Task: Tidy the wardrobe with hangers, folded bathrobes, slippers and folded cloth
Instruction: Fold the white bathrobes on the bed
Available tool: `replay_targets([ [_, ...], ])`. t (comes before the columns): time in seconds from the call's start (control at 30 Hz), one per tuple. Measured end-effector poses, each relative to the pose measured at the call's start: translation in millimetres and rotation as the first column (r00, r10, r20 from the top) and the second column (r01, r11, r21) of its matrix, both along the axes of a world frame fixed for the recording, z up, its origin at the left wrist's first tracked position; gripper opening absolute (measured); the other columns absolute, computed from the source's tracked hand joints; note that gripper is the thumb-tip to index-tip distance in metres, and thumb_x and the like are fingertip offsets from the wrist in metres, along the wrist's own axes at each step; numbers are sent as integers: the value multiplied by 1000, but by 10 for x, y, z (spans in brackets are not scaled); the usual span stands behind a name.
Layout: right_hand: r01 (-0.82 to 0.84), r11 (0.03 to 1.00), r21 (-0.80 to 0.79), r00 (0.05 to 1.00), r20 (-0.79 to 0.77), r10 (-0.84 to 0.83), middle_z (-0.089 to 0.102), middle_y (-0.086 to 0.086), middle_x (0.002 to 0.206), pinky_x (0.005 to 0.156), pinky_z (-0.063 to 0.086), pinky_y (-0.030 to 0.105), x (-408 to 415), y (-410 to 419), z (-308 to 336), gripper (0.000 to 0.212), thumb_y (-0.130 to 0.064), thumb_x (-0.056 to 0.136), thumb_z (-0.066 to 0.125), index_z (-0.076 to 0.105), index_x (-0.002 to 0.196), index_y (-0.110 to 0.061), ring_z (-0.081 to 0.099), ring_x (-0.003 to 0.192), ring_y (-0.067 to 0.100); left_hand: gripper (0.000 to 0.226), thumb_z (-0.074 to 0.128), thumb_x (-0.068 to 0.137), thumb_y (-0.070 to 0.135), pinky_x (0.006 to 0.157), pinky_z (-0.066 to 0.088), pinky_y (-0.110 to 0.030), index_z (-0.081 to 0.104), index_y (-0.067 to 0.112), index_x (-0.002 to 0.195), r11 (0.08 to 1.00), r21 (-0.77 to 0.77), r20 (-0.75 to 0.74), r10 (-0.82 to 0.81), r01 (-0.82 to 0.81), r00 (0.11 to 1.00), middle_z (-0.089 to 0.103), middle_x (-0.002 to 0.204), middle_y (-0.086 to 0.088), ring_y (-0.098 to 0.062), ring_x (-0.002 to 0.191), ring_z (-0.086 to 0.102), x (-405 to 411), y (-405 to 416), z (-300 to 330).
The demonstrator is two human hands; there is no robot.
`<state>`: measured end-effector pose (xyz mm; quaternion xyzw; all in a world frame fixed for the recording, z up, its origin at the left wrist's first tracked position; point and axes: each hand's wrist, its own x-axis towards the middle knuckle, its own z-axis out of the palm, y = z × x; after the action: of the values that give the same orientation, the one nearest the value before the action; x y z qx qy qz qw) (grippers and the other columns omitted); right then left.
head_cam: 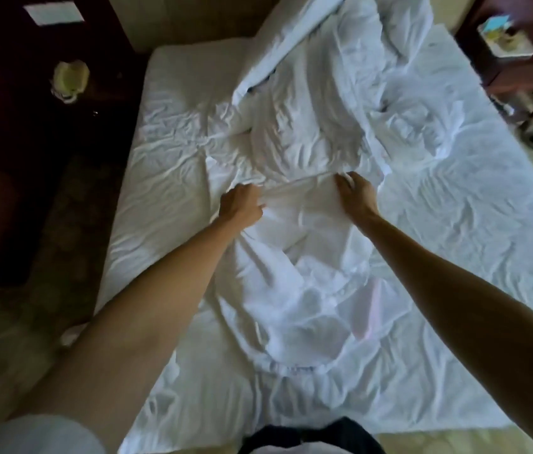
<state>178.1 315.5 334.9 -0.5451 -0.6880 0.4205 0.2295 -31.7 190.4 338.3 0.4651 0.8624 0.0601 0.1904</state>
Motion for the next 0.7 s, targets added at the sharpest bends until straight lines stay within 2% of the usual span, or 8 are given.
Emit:
replay_targets([
  [0.1, 83, 985, -148, 984, 168, -57, 67, 24, 108, 79, 44, 35, 323, -275, -675, 40, -36, 101, 51, 67, 108, -1, 62, 104, 36, 29, 71, 87, 32, 80, 52, -32, 71, 19, 113, 998, -66, 241, 7, 9, 970, 72, 109, -7, -27, 104, 67, 273, -406, -621],
  [0.2, 354, 895, -272, 896, 374, -241, 62, 28, 122, 96, 45, 43, 886, -364, -1205, 49, -40, 101, 43, 63, 119, 1, 59, 113, 43, 49, 77, 80, 24, 93, 50, -30, 66, 20, 128, 992, -95, 396, -43, 88, 917, 66, 125, -4, -23, 117, 61, 654, -730, -1148],
  [0.3, 465, 792, -396, 863, 401, -306, 67, 22, 105, 88, 56, 53, 1306, -334, -1542, 41, -38, 94, 49, 64, 110, -3, 68, 92, 40, 60, 72, 82, 15, 101, 47, -36, 54, 17, 139, 976, -188, 430, -16, 106, 903, 53, 137, -7, -24, 127, 53, 795, -998, -1570],
  [0.4, 360, 770, -527, 926, 302, -226, 62, 14, 114, 75, 59, 48, 1325, -416, -1565, 28, -22, 95, 61, 64, 117, -4, 63, 97, 34, 59, 67, 83, 10, 99, 47, -35, 51, 18, 139, 961, -252, 409, 0, 112, 913, 50, 136, -6, -24, 125, 53, 758, -1129, -1845],
  [0.47, 256, 768, -586, 960, 246, -132, 61, 12, 110, 75, 58, 46, 1267, -537, -1553, 26, -20, 96, 61, 64, 118, -6, 60, 98, 29, 57, 66, 82, 8, 98, 48, -35, 52, 18, 137, 956, -273, 395, 9, 108, 919, 51, 135, -5, -24, 123, 54, 746, -1167, -1940],
  [0.53, 168, 786, -595, 973, 230, -34, 64, 10, 96, 79, 59, 48, 1192, -638, -1569, 20, -20, 95, 63, 66, 112, -10, 63, 86, 24, 56, 66, 82, 7, 98, 48, -35, 53, 18, 136, 953, -285, 383, 17, 100, 924, 51, 134, -5, -23, 123, 54, 730, -1191, -2004],
  [0.6, 97, 801, -591, 977, 212, 38, 66, 5, 85, 74, 59, 43, 1121, -690, -1616, 19, -21, 94, 65, 65, 110, -11, 65, 74, 18, 56, 66, 82, 7, 97, 47, -33, 53, 18, 136, 952, -292, 372, 22, 94, 928, 52, 134, -5, -23, 122, 55, 708, -1205, -2078],
  [0.7, 23, 792, -610, 975, 189, 117, 71, 9, 91, 66, 57, 35, 1054, -720, -1776, 27, -21, 93, 67, 64, 117, -9, 69, 74, 22, 56, 65, 83, 6, 94, 47, -33, 53, 17, 136, 950, -298, 361, 21, 94, 932, 52, 134, -6, -24, 121, 55, 694, -1206, -2214],
])
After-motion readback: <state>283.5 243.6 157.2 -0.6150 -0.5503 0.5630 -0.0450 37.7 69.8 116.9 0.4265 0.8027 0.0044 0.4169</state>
